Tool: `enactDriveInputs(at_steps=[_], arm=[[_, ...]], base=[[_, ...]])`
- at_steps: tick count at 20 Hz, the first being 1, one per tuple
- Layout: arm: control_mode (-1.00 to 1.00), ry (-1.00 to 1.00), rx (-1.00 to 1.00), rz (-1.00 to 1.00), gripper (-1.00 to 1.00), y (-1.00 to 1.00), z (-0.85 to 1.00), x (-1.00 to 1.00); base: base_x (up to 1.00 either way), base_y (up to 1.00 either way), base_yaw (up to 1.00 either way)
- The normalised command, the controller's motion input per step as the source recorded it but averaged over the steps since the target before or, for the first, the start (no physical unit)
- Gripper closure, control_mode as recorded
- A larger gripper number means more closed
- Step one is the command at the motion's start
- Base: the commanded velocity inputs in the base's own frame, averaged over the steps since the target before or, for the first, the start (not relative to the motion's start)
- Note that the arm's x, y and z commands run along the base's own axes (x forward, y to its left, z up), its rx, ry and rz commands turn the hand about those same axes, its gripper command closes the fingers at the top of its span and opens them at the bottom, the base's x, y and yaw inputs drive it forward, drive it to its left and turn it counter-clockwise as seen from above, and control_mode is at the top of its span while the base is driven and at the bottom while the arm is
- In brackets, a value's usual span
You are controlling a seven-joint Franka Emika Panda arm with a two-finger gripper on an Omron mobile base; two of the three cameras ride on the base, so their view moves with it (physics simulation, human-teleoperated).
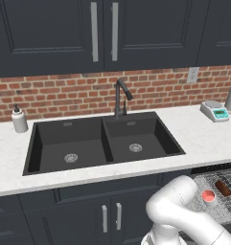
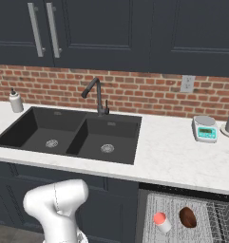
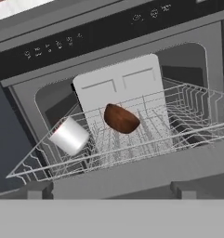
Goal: Pick up the cup and bowl from the counter, place them in the dishwasher, and close the dishwasher door.
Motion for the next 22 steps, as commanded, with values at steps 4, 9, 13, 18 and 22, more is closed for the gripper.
enactDriveInputs(at_steps=[4,9,13,18,22], arm=[[-1.0,-0.26,0.01,0.17,-1.0,0.0,-0.58,0.46],[-1.0,-0.26,0.01,0.18,-1.0,0.0,-0.56,0.62],[-1.0,-0.26,0.0,0.19,-1.0,0.0,-0.48,0.78],[-1.0,-0.25,0.0,0.18,-1.0,0.03,-0.46,0.91],[-1.0,-0.23,0.0,0.15,-1.0,0.04,-0.43,0.9]], base=[[0.0,0.0,0.0],[0.0,0.0,0.0],[0.0,0.0,0.0],[0.0,0.0,0.0],[0.0,0.0,0.0]])
